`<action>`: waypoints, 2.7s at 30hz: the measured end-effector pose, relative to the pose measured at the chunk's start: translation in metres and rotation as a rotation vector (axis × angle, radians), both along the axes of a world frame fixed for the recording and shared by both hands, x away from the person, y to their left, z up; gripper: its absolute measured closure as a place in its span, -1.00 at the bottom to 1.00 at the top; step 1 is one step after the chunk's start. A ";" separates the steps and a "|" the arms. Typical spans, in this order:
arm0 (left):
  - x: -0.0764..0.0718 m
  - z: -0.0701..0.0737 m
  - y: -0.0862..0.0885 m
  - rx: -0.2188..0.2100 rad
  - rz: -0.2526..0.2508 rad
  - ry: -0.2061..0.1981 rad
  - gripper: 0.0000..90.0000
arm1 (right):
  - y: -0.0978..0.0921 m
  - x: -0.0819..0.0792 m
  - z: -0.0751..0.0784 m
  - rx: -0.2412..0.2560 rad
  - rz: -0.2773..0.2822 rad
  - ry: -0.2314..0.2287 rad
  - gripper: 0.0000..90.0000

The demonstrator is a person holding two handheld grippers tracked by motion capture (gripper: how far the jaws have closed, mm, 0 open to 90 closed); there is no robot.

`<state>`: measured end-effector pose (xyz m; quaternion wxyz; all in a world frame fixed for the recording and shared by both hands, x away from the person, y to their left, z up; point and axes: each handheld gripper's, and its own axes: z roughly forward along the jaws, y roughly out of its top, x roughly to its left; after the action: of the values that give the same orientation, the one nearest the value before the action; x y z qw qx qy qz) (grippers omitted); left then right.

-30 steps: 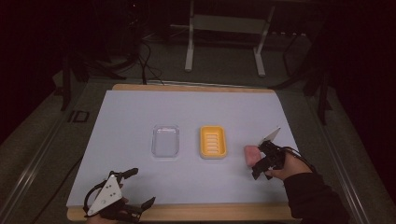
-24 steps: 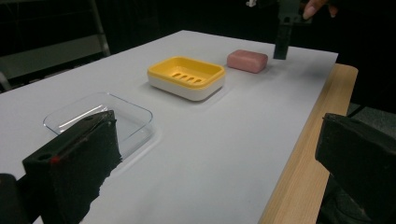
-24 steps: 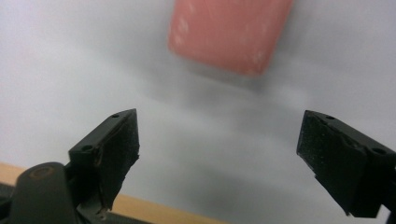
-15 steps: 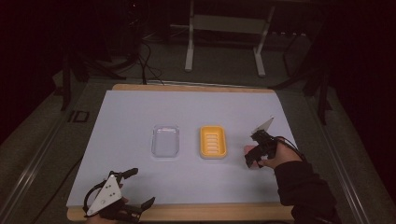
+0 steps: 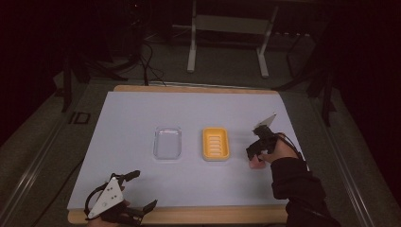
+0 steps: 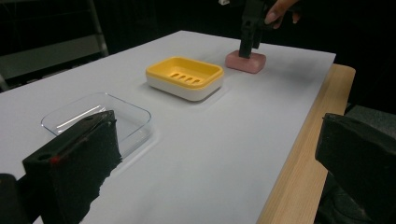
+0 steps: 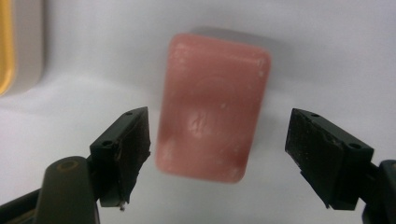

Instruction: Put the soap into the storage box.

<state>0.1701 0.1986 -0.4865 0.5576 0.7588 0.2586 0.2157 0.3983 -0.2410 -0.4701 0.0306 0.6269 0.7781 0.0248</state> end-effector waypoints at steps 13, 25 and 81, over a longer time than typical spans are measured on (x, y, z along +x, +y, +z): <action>0.000 0.000 0.000 -0.002 -0.002 0.001 -1.00 | 0.006 0.004 -0.024 -0.029 -0.033 0.032 -0.40; 0.000 0.000 0.000 0.005 -0.002 0.001 -1.00 | 0.007 0.004 -0.028 -0.008 -0.079 0.020 -0.19; 0.000 0.000 -0.001 0.009 -0.003 -0.001 -1.00 | 0.061 0.022 0.060 0.009 -0.047 -0.109 -0.17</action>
<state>0.1697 0.1981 -0.4864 0.5545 0.7616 0.2563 0.2164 0.4207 -0.1800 -0.4097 0.0708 0.6427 0.7603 0.0617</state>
